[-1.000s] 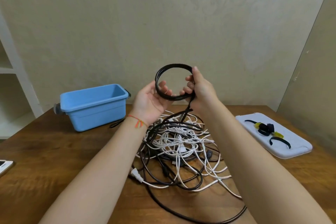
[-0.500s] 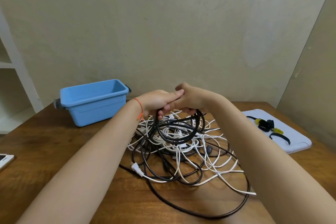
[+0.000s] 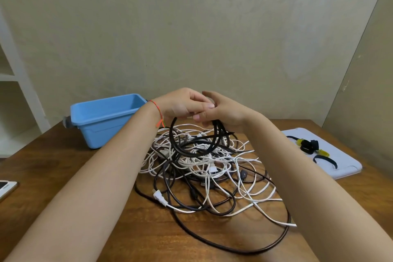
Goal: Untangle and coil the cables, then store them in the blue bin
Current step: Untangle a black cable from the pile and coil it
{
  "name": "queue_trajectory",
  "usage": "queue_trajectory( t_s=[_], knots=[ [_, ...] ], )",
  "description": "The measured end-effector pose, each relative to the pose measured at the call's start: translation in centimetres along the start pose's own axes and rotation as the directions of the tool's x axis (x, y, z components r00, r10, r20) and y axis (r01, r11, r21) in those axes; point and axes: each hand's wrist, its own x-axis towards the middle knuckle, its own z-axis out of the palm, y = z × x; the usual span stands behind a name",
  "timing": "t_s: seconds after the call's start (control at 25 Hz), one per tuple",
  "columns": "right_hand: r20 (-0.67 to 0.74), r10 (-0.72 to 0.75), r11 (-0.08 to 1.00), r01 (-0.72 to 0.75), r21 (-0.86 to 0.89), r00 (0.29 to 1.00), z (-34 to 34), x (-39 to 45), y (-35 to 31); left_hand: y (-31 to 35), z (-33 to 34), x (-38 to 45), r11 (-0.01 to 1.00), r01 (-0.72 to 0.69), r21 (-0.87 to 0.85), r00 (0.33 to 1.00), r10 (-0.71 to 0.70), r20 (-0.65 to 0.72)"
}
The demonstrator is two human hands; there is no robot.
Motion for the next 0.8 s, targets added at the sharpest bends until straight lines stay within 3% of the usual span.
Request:
queue_trajectory(
  t_s=[0.12, 0.24, 0.36, 0.44, 0.56, 0.64, 0.72, 0.8],
  knots=[
    [0.045, -0.029, 0.996, 0.033, -0.087, 0.999, 0.4, -0.1, 0.8, 1.3, -0.5, 0.2, 0.952, -0.116, 0.285, 0.984, 0.149, -0.096],
    [-0.081, 0.058, 0.960, -0.078, -0.270, 0.995, 0.2, -0.2, 3.2, 1.5, -1.0, 0.0, 0.920, -0.183, 0.346, 0.929, 0.277, -0.245],
    [-0.177, -0.023, 0.989, -0.004, -0.149, 0.984, 0.0, -0.6, 4.4, 0.4, -1.2, 0.2, 0.932, -0.324, 0.162, 0.777, 0.360, -0.516],
    [-0.227, -0.122, 0.990, 0.102, -0.097, 0.966, 0.2, -0.6, 4.0, -0.7, -1.1, 0.7, 0.901, -0.404, -0.158, 0.726, 0.210, -0.655],
    [-0.298, -0.168, 0.961, 0.224, 0.165, 0.940, 0.4, -0.1, 3.0, -2.0, -0.7, 0.7, 0.665, -0.398, -0.632, 0.809, -0.071, -0.584],
    [-0.292, -0.187, 0.945, 0.253, 0.206, 0.938, 0.6, -0.3, 2.0, -2.1, -0.9, -0.2, 0.591, -0.260, -0.764, 0.879, -0.181, -0.440],
    [-0.294, -0.203, 0.976, 0.219, 0.021, 0.934, 0.2, -0.5, 1.4, -1.8, -1.3, -1.3, 0.713, -0.084, -0.696, 0.919, -0.214, -0.330],
    [-0.263, -0.205, 0.964, 0.147, -0.223, 0.943, -0.2, -0.7, 0.6, -1.2, -1.7, -2.2, 0.913, 0.062, -0.402, 0.950, -0.177, -0.256]
  ],
)
